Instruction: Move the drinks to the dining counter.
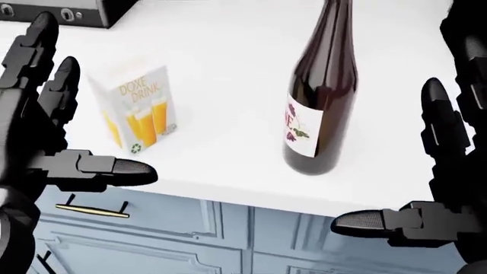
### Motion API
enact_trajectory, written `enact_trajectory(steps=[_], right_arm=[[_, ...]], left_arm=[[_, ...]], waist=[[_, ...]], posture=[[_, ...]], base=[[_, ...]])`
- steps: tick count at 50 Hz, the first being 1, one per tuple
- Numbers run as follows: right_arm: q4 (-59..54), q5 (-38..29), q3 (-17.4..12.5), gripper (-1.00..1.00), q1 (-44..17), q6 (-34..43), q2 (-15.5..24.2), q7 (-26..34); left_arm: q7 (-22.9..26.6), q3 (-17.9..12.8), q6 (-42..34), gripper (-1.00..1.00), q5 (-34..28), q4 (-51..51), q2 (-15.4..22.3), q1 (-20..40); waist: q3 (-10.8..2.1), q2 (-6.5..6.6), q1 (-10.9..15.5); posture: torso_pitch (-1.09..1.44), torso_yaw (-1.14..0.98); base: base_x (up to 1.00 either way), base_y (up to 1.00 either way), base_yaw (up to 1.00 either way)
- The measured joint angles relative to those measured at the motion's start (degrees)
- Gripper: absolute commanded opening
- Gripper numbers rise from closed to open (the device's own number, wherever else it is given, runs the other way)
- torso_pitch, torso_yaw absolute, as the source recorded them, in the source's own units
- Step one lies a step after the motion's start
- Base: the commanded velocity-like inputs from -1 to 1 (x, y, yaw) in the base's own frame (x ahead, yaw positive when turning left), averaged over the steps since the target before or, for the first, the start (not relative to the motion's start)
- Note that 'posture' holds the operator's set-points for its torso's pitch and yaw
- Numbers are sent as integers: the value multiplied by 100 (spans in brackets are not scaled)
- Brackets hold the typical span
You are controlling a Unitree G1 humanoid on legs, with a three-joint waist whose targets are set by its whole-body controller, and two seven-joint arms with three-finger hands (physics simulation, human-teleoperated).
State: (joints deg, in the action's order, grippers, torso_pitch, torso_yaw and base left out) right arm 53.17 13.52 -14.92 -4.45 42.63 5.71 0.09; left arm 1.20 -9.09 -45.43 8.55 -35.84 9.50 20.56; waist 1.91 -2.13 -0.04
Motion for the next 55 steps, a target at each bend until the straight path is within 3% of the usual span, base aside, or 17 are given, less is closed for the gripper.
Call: enact_trajectory(steps=[2, 5, 9, 13, 23, 32, 44, 55], right_arm=[[23, -17, 60, 100, -44, -33, 8, 6], [34, -31, 114, 100, -69, -97, -9, 28], [-115, -31, 172, 100, -35, -74, -29, 72], [-100, -32, 143, 100, -87, -107, -17, 79], [-181, -75, 106, 100, -68, -212, -5, 60], [-35, 89, -171, 100, -105, -153, 61, -7], [75, 280, -227, 100, -125, -137, 119, -88], [160, 429, -279, 100, -178, -42, 160, -183]], left_arm=[[-2, -101, 8, 100, 11, -32, 22, -1], [-19, -212, 53, 100, 38, -48, 72, -28], [-94, -304, -23, 100, 38, 12, 128, -42], [-131, -224, -18, 100, 9, 62, 127, 22], [-105, -90, 250, 100, -112, 476, 120, 232], [-107, 134, 622, 100, -417, 1136, 13, 373], [-313, 319, 1379, 100, -843, 3058, -63, 1172], [-509, 408, 1853, 100, -1164, 3880, -129, 1485]], waist=[[9, 81, -25], [0, 303, -68], [-7, 169, -30], [-43, 128, -5], [-54, 147, 17], [-39, 129, 32], [-47, 110, 27], [-82, 87, 27]], posture=[[0, 0], [0, 0], [0, 0], [0, 0], [0, 0], [0, 0], [0, 0], [0, 0]], base=[[0, 0, 0], [0, 0, 0], [0, 0, 0], [0, 0, 0], [0, 0, 0], [0, 0, 0], [0, 0, 0], [0, 0, 0]])
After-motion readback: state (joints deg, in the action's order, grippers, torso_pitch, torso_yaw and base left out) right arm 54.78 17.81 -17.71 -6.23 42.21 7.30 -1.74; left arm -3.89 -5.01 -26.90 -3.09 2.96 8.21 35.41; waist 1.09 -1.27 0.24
